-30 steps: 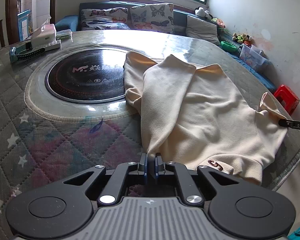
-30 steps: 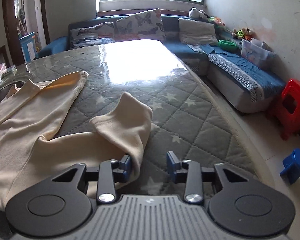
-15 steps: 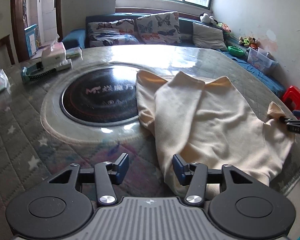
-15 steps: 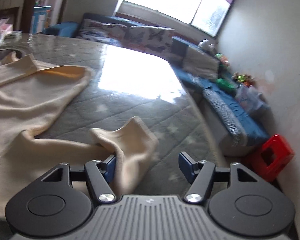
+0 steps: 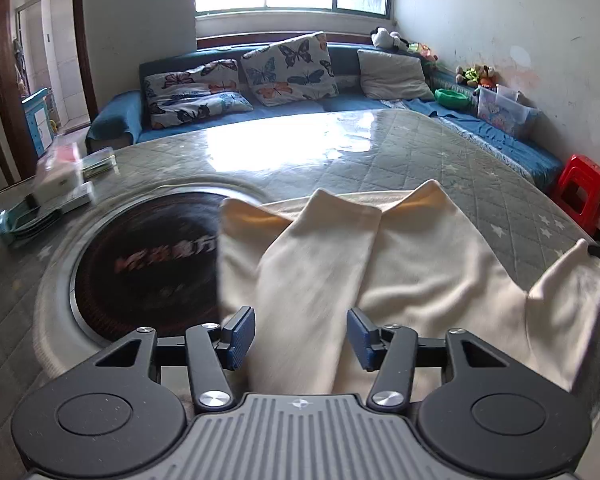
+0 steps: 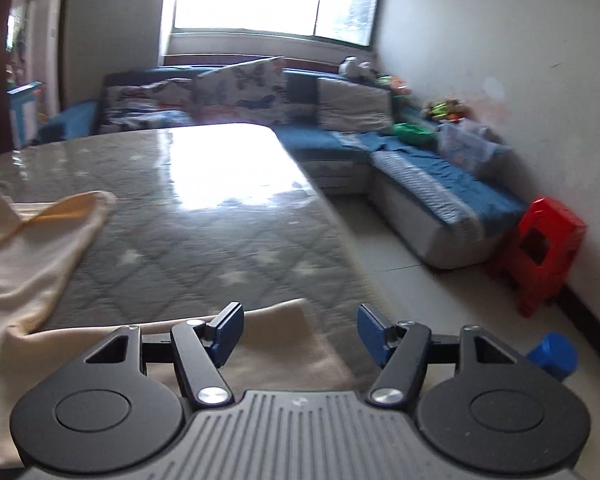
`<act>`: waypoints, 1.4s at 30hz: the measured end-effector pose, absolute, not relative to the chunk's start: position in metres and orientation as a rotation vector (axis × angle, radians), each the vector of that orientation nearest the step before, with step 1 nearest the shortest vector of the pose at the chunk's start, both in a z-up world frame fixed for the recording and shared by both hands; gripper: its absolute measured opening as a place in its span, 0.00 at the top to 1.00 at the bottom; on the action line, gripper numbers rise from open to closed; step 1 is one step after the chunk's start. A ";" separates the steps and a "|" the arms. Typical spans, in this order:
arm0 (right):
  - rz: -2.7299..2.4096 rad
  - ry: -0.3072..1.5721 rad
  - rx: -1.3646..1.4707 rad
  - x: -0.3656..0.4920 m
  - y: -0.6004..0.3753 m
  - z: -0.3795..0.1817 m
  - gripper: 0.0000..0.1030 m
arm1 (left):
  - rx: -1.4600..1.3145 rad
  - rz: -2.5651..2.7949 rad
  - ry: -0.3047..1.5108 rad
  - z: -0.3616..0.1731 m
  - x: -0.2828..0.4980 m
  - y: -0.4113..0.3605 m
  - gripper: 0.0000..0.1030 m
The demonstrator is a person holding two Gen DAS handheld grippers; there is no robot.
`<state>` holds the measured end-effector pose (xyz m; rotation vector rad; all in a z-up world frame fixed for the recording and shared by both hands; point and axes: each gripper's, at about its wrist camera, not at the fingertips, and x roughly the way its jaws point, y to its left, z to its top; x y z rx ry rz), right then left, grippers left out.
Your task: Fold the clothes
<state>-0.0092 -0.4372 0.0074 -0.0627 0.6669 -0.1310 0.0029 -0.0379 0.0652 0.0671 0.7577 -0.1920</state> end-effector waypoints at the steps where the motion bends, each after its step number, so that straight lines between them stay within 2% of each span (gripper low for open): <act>1: -0.110 0.674 -0.051 -0.009 -0.433 0.006 0.37 | 0.071 -0.196 0.761 0.064 0.010 -0.043 0.48; 5: -0.061 0.710 -0.030 0.000 -0.417 -0.007 0.37 | 0.100 -0.218 0.775 0.056 0.040 -0.065 0.54; 15: -0.042 0.720 -0.013 0.004 -0.416 -0.014 0.36 | 0.222 -0.235 0.784 0.020 0.085 -0.105 0.58; 16: -0.041 0.720 -0.014 0.004 -0.416 -0.015 0.35 | 0.236 -0.235 0.768 0.018 0.085 -0.106 0.66; 17: -0.040 0.721 -0.016 0.004 -0.416 -0.015 0.35 | 0.253 -0.242 0.756 0.018 0.085 -0.107 0.81; 19: -0.041 0.721 -0.018 0.004 -0.416 -0.015 0.34 | 0.279 -0.238 0.736 0.017 0.084 -0.106 0.93; 21: -0.047 0.722 -0.018 0.005 -0.416 -0.015 0.32 | 0.258 -0.234 0.710 0.020 0.081 -0.099 0.98; 30: -0.047 0.731 -0.057 0.009 -0.410 -0.014 0.32 | -0.027 -0.046 0.548 0.081 0.046 0.012 0.98; 34: -0.053 0.735 -0.069 0.012 -0.409 -0.014 0.29 | -0.093 0.063 0.500 0.097 0.011 0.071 0.98; 42: -0.047 0.740 -0.124 0.010 -0.397 -0.009 0.29 | -0.180 0.261 0.561 0.064 -0.042 0.154 0.98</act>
